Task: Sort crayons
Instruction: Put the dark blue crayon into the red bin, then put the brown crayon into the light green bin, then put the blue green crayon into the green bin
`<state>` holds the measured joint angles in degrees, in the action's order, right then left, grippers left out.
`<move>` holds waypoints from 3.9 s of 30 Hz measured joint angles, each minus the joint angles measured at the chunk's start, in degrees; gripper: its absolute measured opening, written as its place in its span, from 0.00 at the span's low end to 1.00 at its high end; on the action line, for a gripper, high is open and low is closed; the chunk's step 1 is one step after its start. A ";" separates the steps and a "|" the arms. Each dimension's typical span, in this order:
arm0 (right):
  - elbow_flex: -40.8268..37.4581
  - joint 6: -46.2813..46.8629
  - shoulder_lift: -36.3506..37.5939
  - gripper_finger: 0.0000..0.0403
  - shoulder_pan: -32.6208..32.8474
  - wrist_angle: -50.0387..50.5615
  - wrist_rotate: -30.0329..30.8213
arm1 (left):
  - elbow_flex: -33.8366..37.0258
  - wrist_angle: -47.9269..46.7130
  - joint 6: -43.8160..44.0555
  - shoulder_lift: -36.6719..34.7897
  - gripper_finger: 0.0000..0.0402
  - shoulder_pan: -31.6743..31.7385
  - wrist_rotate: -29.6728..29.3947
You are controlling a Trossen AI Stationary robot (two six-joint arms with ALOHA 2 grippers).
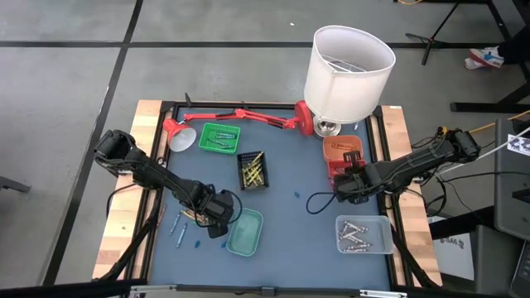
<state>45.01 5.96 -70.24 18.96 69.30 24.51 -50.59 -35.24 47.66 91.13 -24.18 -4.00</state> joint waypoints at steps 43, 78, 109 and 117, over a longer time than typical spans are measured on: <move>0.04 -0.30 -0.02 0.37 0.02 -0.41 -0.04 | 9.67 11.97 4.72 -0.17 0.25 0.76 -9.58; 9.51 -0.44 -5.31 0.37 0.13 -54.47 -0.07 | 4.83 14.67 -0.26 -9.86 0.02 0.81 -7.52; 9.44 -5.01 -17.55 0.37 0.13 -74.31 -0.07 | 4.07 35.45 -1.78 -1.40 0.14 -0.55 -11.15; 9.44 -5.01 -17.55 0.37 0.13 -75.27 -0.07 | 4.07 35.28 -2.82 -1.45 0.30 0.72 -11.33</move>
<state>54.46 0.95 -87.79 19.09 -5.97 24.45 -46.52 0.03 44.83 89.68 -23.47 -15.34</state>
